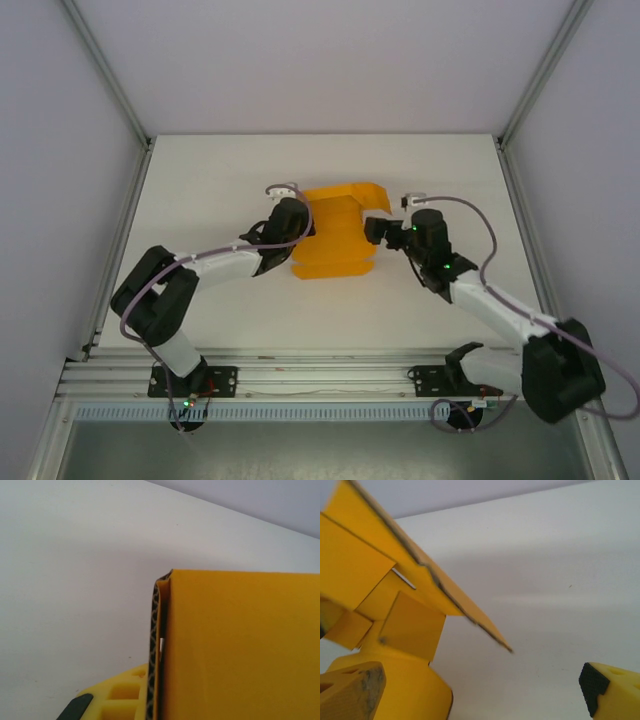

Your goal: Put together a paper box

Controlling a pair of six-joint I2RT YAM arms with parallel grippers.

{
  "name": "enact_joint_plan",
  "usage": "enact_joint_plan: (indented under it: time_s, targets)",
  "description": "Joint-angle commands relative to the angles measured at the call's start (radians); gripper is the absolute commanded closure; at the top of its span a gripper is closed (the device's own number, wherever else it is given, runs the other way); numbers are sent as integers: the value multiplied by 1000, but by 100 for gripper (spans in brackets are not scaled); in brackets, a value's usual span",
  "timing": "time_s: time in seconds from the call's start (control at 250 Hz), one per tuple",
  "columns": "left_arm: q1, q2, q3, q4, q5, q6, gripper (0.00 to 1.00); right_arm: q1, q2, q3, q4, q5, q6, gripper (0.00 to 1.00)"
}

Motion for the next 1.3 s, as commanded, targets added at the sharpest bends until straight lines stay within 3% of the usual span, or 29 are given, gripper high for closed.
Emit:
enact_joint_plan:
  time_s: [0.0,0.088,0.272,0.504,0.684,0.811,1.295]
  targets:
    - [10,-55,-22,-10,8,41,100,-43,-130,-33,-109,-59,-55,0]
    - [12,-70,-38,-8,29,64,100,-141,-191,-20,-132,-63,-10,0]
    - [11,-71,-42,-10,68,95,100,-332,-84,112,-198,-312,-62,6]
    - [12,-72,-40,-10,83,102,100,-344,162,264,-266,-658,-274,32]
    - [12,-68,-19,-36,83,112,100,-322,260,308,-341,-890,-423,39]
    - [12,-54,-11,-46,88,113,100,-272,297,340,-415,-879,-516,43]
    - [12,-25,20,-86,117,126,100,-143,391,411,-370,-714,-543,47]
